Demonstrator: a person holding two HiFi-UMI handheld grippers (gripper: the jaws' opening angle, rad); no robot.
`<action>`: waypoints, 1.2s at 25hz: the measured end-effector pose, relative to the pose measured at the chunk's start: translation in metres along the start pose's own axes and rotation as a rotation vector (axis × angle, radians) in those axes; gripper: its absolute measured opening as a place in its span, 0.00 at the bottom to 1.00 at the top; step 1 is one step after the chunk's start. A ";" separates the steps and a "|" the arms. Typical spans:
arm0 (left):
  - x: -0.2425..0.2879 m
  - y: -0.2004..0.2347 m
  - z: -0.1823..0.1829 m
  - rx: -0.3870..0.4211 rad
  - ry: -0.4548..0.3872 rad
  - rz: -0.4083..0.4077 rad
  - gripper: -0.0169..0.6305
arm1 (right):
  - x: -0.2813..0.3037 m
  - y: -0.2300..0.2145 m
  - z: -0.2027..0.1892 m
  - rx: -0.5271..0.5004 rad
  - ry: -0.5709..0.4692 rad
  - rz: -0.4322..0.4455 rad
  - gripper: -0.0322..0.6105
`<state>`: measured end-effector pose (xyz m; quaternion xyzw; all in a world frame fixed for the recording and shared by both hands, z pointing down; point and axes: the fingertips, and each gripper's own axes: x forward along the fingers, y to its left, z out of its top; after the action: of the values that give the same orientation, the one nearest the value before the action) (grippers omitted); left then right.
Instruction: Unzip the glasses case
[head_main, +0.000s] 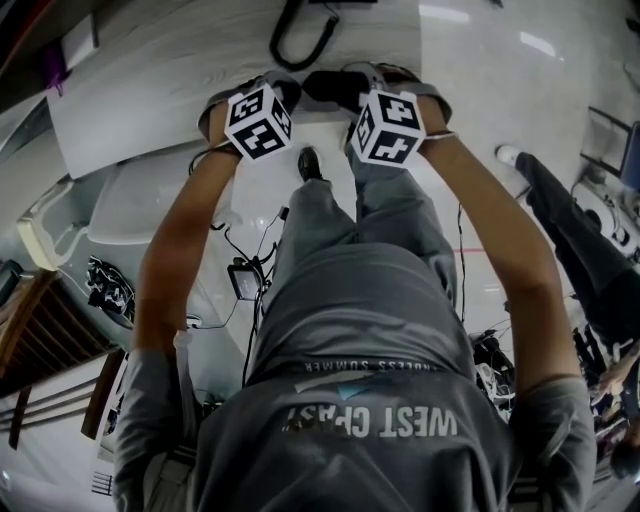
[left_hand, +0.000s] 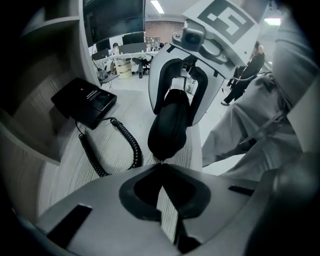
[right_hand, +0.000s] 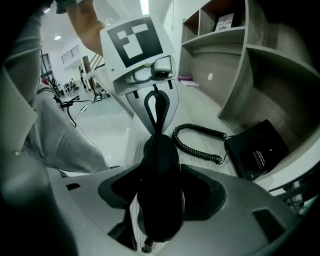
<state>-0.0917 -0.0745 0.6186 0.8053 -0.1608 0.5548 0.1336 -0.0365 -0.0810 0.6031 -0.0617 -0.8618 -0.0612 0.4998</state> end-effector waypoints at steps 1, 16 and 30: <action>-0.001 0.001 0.000 -0.013 -0.006 -0.004 0.02 | 0.001 -0.001 0.000 0.009 0.008 -0.002 0.45; -0.020 -0.001 0.028 -0.176 -0.125 0.008 0.02 | 0.004 -0.011 0.000 0.093 0.011 -0.013 0.45; -0.019 0.004 0.033 -0.305 -0.155 0.025 0.02 | -0.022 -0.015 -0.047 0.006 -0.085 -0.159 0.46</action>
<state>-0.0721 -0.0892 0.5891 0.8141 -0.2629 0.4617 0.2343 0.0123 -0.1045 0.6066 0.0057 -0.8845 -0.0953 0.4567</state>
